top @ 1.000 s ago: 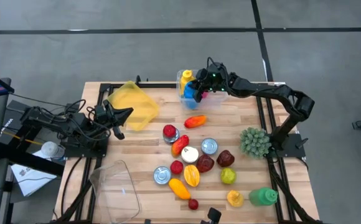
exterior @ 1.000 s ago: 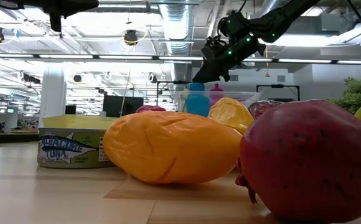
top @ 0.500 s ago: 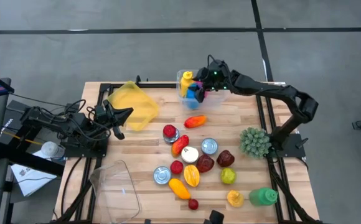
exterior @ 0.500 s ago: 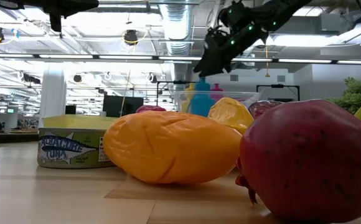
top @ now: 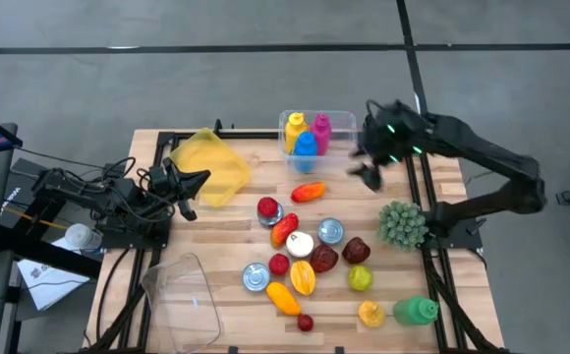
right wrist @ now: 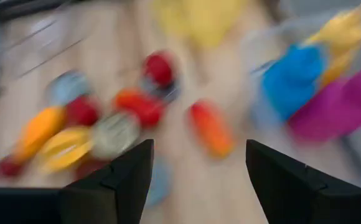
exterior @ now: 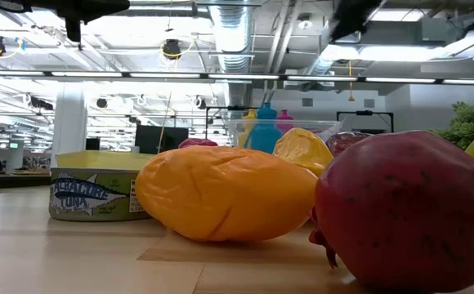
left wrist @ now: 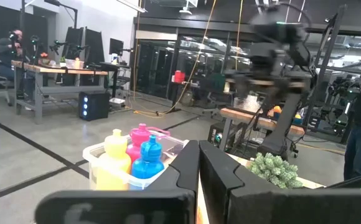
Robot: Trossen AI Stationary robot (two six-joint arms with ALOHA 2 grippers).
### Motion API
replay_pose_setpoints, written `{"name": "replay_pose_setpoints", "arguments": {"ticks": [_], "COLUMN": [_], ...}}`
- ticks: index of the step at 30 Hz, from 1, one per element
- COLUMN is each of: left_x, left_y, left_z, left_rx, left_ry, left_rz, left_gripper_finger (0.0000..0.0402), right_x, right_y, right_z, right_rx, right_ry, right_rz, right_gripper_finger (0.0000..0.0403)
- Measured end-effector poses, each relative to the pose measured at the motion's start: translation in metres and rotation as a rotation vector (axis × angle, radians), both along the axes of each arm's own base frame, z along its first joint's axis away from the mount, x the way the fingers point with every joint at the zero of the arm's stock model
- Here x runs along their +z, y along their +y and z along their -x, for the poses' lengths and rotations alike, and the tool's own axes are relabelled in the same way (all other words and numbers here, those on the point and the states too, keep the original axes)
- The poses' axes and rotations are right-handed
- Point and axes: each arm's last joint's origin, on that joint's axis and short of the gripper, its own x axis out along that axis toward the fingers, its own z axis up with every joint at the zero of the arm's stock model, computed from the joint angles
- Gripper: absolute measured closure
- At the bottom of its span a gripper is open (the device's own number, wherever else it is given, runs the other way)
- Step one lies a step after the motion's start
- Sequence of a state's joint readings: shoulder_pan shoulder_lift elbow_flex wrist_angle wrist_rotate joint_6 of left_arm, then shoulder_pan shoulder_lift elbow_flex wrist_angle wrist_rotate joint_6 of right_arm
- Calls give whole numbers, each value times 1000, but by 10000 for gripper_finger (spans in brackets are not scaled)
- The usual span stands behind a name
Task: Pick & Place Food Item
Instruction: Put the green water bottle into the white transparent bin
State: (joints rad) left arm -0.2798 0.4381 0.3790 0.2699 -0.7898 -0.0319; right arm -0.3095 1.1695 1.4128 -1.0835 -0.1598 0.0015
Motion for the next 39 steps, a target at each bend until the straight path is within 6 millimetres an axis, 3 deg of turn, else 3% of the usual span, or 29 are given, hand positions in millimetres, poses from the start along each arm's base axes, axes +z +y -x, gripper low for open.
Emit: {"name": "replay_pose_setpoints", "arguments": {"ticks": [6,12,17,27,32,39], "left_x": [0,0,2,3,2,2], "left_y": [0,0,0,0,0,0], "left_z": [0,0,1,1,0,0], "left_rx": [1,4,4,3,3,3], "left_ry": [1,-5,-25,-29,-20,-20], "left_rz": [0,2,8,9,6,6], "left_gripper_finger": [402,402,402,402,402,402], "right_x": [7,-2,-11,-27,-32,-39], "right_y": [58,101,135,203,225,250], "right_z": [46,69,78,92,102,109], "right_rx": [-72,-116,-117,-30,-11,30], "right_ry": [100,340,523,733,761,638], "right_rz": [-208,-367,-394,-392,-383,-333], "right_gripper_finger": [158,158,158,158,158,158]}}
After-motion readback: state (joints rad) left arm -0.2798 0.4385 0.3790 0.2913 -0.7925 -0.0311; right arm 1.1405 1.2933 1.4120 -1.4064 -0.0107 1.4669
